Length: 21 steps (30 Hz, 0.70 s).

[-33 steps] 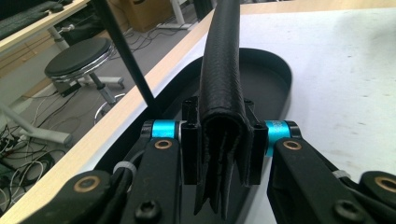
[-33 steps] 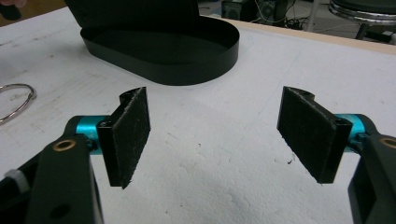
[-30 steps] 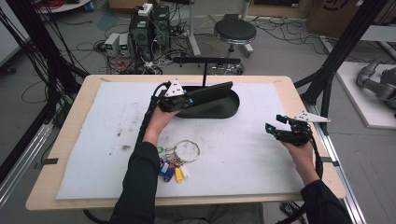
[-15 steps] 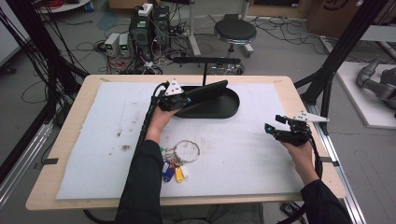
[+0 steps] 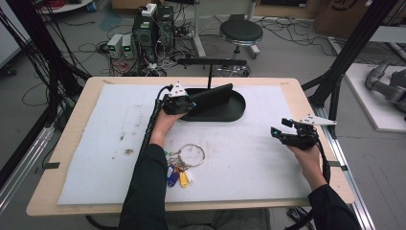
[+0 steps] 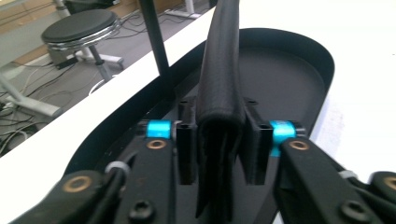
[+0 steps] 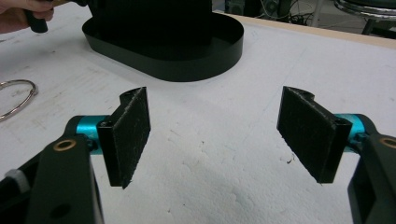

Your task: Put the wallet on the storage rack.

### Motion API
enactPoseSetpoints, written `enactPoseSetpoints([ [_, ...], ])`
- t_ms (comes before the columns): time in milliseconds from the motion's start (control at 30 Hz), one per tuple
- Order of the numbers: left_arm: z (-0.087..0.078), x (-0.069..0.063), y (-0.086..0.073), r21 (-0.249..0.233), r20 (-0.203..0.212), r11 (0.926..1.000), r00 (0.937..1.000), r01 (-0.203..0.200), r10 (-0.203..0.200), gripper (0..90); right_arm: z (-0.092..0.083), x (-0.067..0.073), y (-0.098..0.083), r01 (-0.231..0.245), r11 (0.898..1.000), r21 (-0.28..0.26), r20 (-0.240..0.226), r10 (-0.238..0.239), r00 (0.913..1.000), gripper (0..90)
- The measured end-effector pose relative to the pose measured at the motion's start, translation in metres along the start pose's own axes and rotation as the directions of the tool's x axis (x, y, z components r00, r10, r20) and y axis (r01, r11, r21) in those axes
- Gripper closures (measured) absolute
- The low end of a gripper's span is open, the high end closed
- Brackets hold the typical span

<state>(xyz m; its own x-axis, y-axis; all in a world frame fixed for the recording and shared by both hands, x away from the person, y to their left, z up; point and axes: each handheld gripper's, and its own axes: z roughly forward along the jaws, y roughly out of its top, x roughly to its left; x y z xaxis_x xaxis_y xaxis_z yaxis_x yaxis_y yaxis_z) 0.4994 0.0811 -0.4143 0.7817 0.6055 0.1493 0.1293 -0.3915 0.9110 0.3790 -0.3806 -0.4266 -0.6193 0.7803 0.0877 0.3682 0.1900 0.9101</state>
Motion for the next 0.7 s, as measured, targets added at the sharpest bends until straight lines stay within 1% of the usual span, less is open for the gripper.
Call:
enactPoseSetpoints([
  [67, -0.002, 0.0, 0.001, -0.013, -0.025, 0.9996, 0.9994, 0.025, -0.026, 56.8, 0.0, 0.0, 0.0, -0.006, 1.0, 0.0, 0.0, 0.006, 1.0, 26.2],
  [167, -0.005, 0.001, 0.003, 0.004, -0.05, 0.9994, 0.9981, 0.036, -0.035, 47.5, 0.0, 0.0, 0.0, -0.006, 1.0, 0.001, 0.0, 0.006, 1.0, 26.2],
  [300, -0.013, 0.0, 0.007, 0.025, -0.073, 0.9974, 0.9952, 0.067, -0.065, 34.0, 0.0, 0.0, 0.0, 0.002, 1.0, 0.0, 0.0, -0.002, 1.0, 26.2],
  [400, -0.022, -0.002, 0.011, 0.031, -0.067, 0.9971, 0.9955, 0.069, -0.067, 29.8, -0.001, -0.001, 0.0, -0.008, 1.0, -0.001, 0.004, 0.008, 1.0, 26.1],
  [433, -0.025, -0.003, 0.013, 0.029, -0.057, 0.9974, 0.9963, 0.066, -0.065, 27.1, -0.001, -0.001, 0.0, -0.006, 1.0, -0.006, 0.005, 0.006, 1.0, 26.2],
  [467, -0.029, -0.005, 0.014, 0.025, -0.057, 0.9975, 0.9963, 0.066, -0.065, 23.0, -0.002, -0.001, 0.0, -0.012, 1.0, -0.005, 0.007, 0.012, 0.9999, 26.2],
  [500, -0.035, -0.007, 0.015, 0.02, -0.064, 0.9981, 0.9963, 0.058, -0.057, 21.8, -0.002, -0.001, 0.0, -0.011, 1.0, -0.004, 0.009, 0.011, 0.9999, 26.2],
  [567, -0.045, -0.011, 0.017, 0.028, -0.058, 0.9984, 0.9972, 0.05, -0.048, 21.8, -0.002, -0.001, 0.0, -0.013, 1.0, 0.0, 0.01, 0.013, 0.9999, 26.2],
  [633, -0.054, -0.015, 0.017, 0.026, -0.062, 0.998, 0.9965, 0.058, -0.056, 21.8, -0.002, -0.001, 0.0, -0.006, 1.0, 0.001, 0.012, 0.006, 0.9999, 26.1],
  [667, -0.059, -0.017, 0.017, 0.022, -0.053, 0.9975, 0.9964, 0.067, -0.065, 22.0, -0.002, -0.001, 0.0, -0.008, 1.0, 0.002, 0.012, 0.008, 0.9999, 26.2],
  [700, -0.065, -0.019, 0.016, 0.016, -0.054, 0.9974, 0.9961, 0.07, -0.069, 22.5, -0.002, 0.0, 0.0, -0.008, 1.0, 0.003, 0.013, 0.008, 0.9999, 26.1],
])
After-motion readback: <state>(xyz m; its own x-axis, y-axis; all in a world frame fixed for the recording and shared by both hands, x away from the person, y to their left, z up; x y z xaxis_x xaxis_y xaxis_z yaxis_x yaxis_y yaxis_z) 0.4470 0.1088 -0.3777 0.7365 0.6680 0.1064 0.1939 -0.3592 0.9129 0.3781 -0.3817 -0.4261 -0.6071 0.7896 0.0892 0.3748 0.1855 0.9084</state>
